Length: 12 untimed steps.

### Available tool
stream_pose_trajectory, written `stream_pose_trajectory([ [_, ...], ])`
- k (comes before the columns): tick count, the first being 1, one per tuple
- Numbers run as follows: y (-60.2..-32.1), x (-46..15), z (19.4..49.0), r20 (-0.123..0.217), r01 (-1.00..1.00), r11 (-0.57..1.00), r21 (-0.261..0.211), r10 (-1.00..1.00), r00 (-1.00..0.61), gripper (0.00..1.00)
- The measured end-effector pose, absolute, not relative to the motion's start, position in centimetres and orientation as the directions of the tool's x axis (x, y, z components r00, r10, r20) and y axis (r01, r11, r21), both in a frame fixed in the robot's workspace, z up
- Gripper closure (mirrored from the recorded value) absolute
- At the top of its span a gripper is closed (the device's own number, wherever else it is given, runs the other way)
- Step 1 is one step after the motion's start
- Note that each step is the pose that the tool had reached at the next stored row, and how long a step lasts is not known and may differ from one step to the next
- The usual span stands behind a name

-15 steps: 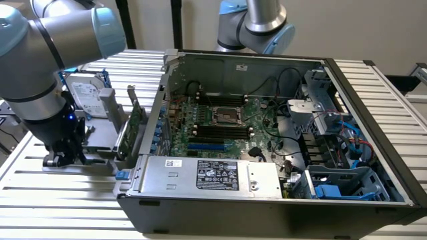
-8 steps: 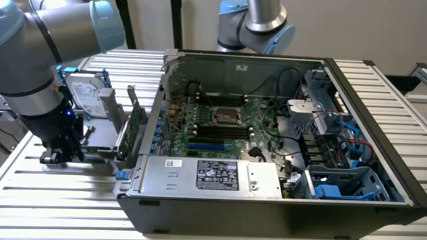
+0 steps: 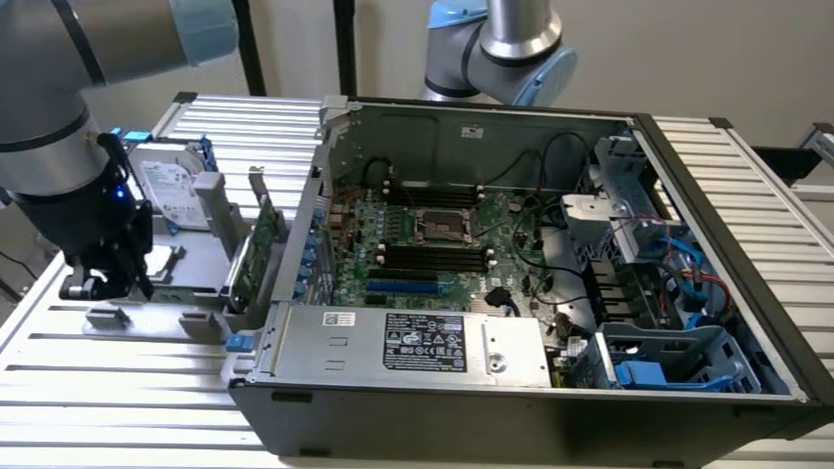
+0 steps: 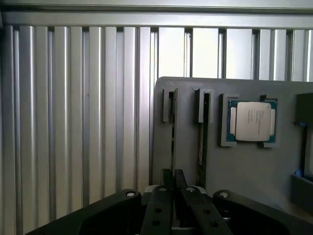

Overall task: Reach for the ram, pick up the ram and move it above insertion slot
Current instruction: 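Pick up the ram and move it above insertion slot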

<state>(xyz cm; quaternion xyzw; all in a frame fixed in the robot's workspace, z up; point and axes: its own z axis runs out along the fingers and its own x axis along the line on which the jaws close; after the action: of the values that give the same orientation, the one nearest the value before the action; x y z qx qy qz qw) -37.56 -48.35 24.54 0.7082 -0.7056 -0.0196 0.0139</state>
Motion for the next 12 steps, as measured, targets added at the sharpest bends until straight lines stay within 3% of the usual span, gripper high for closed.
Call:
stream_pose_trajectory([
  [12,-48.4,-35.4,30.0,-0.015,-0.998,-0.033,0.051,-0.999,0.032,0.86],
])
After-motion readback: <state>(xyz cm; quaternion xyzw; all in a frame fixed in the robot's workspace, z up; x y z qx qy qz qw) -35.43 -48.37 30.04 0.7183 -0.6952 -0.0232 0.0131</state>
